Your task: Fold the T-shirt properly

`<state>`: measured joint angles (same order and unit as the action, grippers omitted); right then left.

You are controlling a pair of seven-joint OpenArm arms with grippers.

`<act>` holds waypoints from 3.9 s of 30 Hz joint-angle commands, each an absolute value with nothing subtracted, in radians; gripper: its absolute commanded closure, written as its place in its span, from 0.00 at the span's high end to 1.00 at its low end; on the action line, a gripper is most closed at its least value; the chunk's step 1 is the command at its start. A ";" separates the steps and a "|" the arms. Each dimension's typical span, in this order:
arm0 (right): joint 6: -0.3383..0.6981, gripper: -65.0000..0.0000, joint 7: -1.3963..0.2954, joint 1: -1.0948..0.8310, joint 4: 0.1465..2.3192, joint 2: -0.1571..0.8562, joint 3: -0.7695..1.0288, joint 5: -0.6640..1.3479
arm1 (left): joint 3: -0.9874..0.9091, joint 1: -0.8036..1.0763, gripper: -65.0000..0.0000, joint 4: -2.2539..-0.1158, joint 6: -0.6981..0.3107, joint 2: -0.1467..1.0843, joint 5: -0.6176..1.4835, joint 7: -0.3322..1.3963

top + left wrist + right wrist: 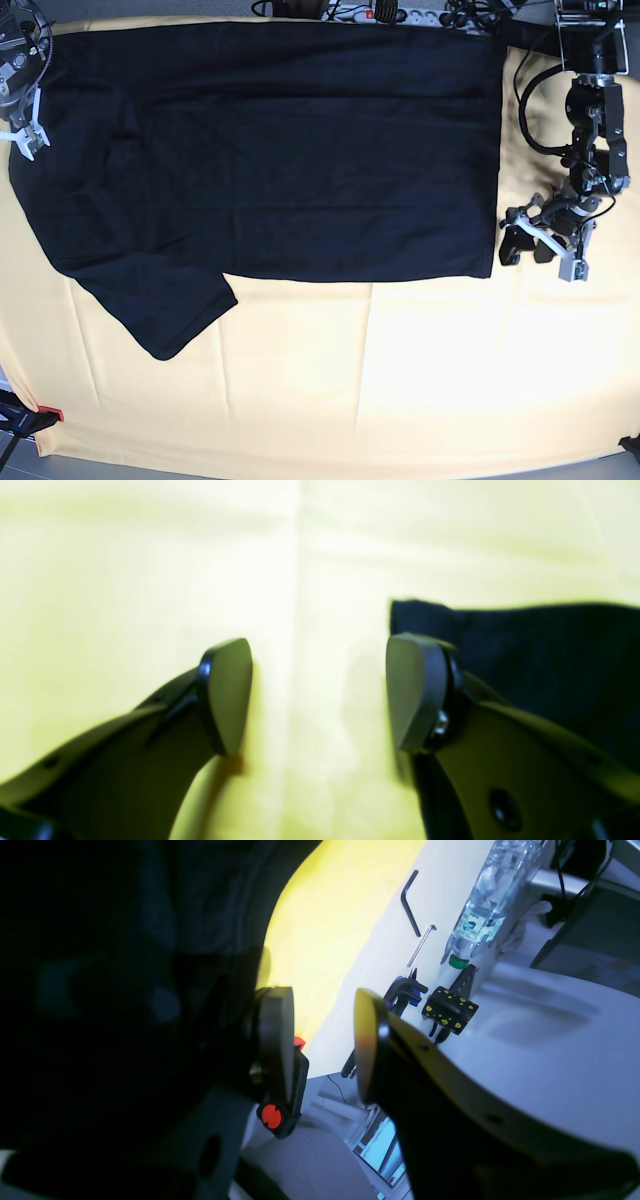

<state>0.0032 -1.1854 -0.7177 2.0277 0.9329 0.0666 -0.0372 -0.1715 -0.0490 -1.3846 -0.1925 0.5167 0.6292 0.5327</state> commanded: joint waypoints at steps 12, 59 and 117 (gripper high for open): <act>-0.004 0.35 -1.186 -0.715 2.036 0.953 0.079 -0.061 | -0.017 -0.091 0.65 -1.388 -0.123 0.499 0.547 0.479; -0.038 0.39 -0.809 -0.110 1.854 0.861 0.079 0.153 | -0.015 -0.283 0.00 -1.296 -0.319 0.402 0.677 0.781; 0.691 0.62 -0.901 0.533 0.572 0.765 0.080 0.867 | -0.015 -0.282 0.00 -1.296 -0.322 0.402 0.655 0.778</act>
<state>0.6960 -0.9012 0.5110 0.5579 0.7395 0.0757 0.8711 -0.0113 -0.2607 -1.2827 -0.3252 0.3901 0.6575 0.7856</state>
